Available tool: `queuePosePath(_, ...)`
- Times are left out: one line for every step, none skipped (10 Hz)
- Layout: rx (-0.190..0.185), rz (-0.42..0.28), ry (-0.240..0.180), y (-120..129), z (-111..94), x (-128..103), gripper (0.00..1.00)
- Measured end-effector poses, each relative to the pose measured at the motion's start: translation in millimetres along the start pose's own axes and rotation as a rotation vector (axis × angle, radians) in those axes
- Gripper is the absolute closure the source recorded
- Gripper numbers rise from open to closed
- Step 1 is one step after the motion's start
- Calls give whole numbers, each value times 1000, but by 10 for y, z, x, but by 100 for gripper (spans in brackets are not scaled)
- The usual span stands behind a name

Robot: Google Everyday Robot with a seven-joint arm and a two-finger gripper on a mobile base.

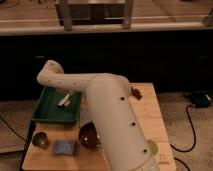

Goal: Wipe tray with brush

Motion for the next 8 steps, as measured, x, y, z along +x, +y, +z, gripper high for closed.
queuePosePath(14, -23, -5, -182, -28, -75, 98)
queuePosePath(23, -44, -9, -288, -54, -152, 98)
queuePosePath(42, -89, -22, -421, -107, -333, 98)
queuePosePath(51, -122, -33, -438, -141, -471, 98)
queuePosePath(59, -145, -42, -421, -171, -580, 98)
queuePosePath(66, -167, -54, -370, -207, -703, 98)
queuePosePath(66, -173, -66, -204, -233, -785, 98)
queuePosePath(62, -168, -68, -112, -227, -762, 98)
